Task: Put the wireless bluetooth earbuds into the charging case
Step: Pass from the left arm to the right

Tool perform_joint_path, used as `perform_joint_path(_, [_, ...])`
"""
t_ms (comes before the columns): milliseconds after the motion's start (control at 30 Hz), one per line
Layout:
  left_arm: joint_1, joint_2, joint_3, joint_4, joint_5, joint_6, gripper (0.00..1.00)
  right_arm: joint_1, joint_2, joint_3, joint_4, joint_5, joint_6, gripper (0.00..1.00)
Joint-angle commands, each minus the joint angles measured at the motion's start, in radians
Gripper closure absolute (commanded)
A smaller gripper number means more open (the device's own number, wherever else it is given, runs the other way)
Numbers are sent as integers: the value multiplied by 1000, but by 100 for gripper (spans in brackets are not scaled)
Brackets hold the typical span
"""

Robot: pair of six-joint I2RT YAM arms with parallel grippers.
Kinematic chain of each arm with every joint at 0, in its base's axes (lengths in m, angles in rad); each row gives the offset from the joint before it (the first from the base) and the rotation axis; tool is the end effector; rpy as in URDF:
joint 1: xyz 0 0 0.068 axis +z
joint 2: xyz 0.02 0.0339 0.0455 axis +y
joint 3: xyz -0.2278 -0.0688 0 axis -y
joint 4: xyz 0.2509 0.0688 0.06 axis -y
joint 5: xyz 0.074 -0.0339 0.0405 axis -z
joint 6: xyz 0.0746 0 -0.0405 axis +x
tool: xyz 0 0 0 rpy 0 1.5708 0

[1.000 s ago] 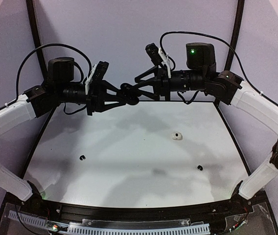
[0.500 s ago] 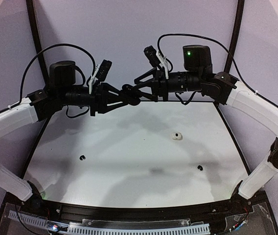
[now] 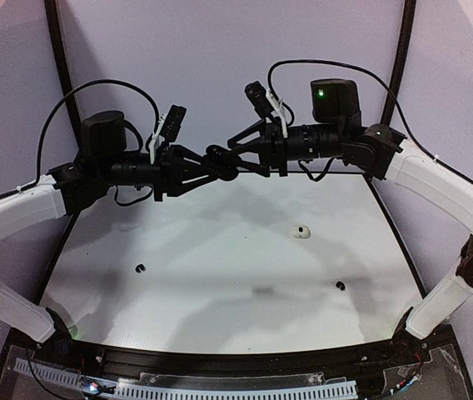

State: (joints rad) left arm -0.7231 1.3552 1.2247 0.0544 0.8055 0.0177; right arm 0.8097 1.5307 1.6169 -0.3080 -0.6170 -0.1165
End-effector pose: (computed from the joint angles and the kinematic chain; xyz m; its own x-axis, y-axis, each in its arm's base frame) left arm 0.2292 -0.2740 0.3533 -0.0393 0.0511 -0.9979 0.9984 0.0427 -0.0372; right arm 0.2358 0.3101 0.3928 -0.0368 -0.1761 -0.9837 -0.9909 0.1343 0.0130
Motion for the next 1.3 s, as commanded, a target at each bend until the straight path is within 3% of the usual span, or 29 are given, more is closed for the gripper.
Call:
perform_joint_path(0, [-6,-62,-46,103,8,-13,99,-6,-22,-19,-17,-21,12,52])
perform_joint_path(133, [-4,-67,-58,124,23,-3,99,-6,-16,-17,-29,-32,12,60])
perform_joint_path(400, [-6,-96,-128,232,52,37,99,-7,-5,0,-30,-103,6,88])
perform_joint_path(600, [-6,-117,-214,341,51,82,98,-8,-13,11,-29,-122,-24,95])
perform_joint_path(767, [-6,-113,-275,451,66,160,88,-7,10,54,-74,-154,-34,100])
perform_joint_path(933, [-5,-98,-269,455,43,170,67,-6,-14,36,-65,-130,-40,100])
perform_joint_path(1133, [-5,-90,-222,372,17,141,56,10,-26,52,-110,-51,-94,100])
perform_joint_path(1267, [-6,-82,-169,253,-1,165,51,48,-30,84,-159,92,-163,100])
